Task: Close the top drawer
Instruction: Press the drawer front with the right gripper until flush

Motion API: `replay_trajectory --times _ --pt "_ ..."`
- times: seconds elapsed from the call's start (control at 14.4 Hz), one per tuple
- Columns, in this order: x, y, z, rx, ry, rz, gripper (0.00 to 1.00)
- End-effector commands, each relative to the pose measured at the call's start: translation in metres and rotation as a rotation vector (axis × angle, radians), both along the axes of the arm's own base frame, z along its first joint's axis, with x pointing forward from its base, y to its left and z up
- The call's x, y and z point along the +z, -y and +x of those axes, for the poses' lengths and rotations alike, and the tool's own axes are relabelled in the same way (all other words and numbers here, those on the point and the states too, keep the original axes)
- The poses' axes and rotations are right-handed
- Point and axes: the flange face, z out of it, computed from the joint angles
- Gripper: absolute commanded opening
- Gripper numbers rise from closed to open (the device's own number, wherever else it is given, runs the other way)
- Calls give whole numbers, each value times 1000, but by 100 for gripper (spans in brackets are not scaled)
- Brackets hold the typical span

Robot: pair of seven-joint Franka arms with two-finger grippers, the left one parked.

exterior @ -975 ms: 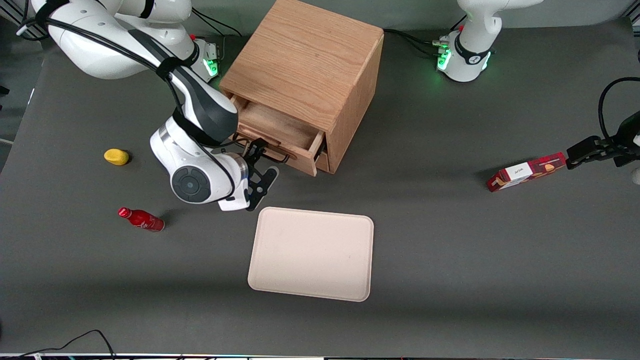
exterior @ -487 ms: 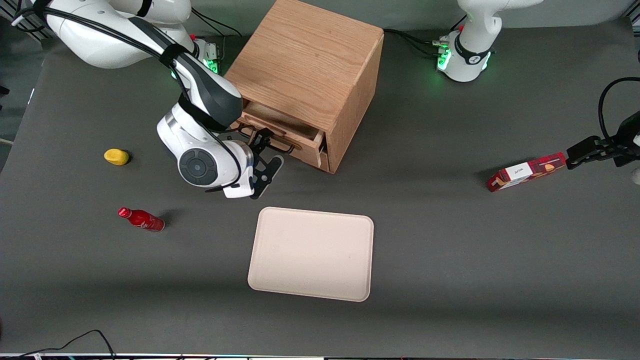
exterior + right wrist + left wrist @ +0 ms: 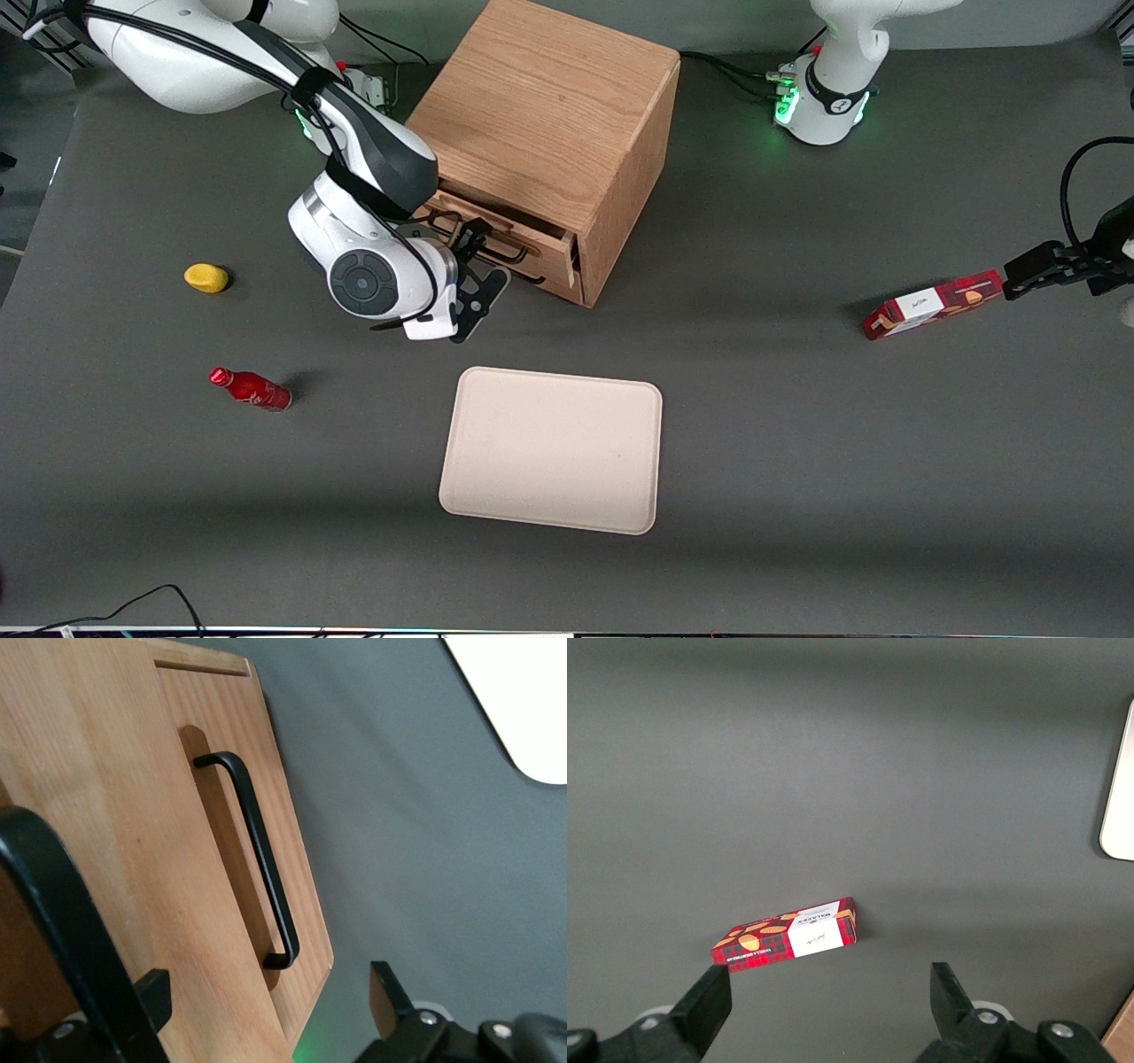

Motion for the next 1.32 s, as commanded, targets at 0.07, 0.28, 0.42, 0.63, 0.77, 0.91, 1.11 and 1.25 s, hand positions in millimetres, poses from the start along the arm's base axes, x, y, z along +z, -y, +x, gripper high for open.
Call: replay_trajectory --times 0.07,0.28,0.42,0.63,0.77,0.91,1.11,1.25 --pt "0 -10 -20 -21 -2 -19 100" --pt "1 -14 -28 -16 -11 -20 100" --pt "2 -15 -30 -15 -12 -20 100" --pt "5 -16 -31 -18 -13 -14 100" --pt "7 -16 -31 -18 -12 -15 100" --pt "9 -14 -28 -23 -12 -16 100" --pt "19 -12 -21 -30 -7 -10 100" --pt "23 -12 -19 -36 -5 -11 100"
